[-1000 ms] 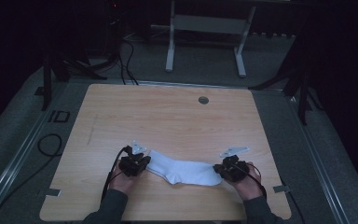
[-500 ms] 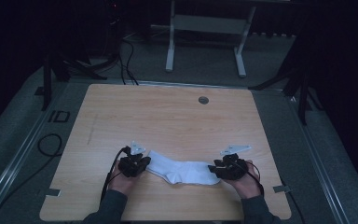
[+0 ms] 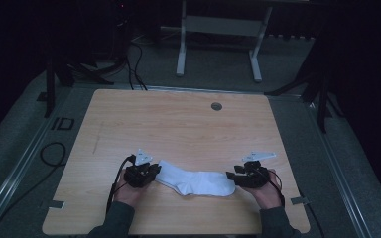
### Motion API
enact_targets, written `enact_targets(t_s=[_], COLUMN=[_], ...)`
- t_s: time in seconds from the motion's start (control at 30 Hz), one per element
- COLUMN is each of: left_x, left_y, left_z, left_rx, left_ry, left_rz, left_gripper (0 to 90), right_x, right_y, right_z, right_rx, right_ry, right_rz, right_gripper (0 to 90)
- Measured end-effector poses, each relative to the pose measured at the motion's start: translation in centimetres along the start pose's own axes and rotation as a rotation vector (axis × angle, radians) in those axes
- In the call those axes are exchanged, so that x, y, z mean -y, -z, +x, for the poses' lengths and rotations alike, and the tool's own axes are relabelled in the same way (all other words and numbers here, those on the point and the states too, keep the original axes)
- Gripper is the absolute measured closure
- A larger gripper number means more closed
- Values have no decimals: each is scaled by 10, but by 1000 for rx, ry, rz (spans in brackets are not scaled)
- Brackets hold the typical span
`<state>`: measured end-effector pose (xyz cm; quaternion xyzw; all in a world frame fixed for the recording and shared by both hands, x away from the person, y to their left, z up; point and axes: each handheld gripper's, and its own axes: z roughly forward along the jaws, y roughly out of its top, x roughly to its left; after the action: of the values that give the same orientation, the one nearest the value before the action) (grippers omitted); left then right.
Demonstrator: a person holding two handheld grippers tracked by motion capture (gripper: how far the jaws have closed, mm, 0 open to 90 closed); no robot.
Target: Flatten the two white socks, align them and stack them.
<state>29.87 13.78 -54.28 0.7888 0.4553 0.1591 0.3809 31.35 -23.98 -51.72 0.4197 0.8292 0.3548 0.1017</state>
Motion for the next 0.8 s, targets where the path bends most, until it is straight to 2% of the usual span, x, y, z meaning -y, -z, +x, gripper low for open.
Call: enact_targets(t_s=[0.27,0.67,0.8], left_x=[0,2,3], left_y=[4,6,6], left_z=[6,16,21], left_rx=[-17,-80,-102], left_ry=[18,38,47], left_rz=[-14,-10,-4], left_gripper=[789,787,787], right_x=[5,19,23], right_y=[-1,2,1], right_z=[-14,-36,-40], right_rx=[27,66,78], right_ry=[-41,-117,-125], right_rz=[-16,-20,-12], right_gripper=[508,501,498])
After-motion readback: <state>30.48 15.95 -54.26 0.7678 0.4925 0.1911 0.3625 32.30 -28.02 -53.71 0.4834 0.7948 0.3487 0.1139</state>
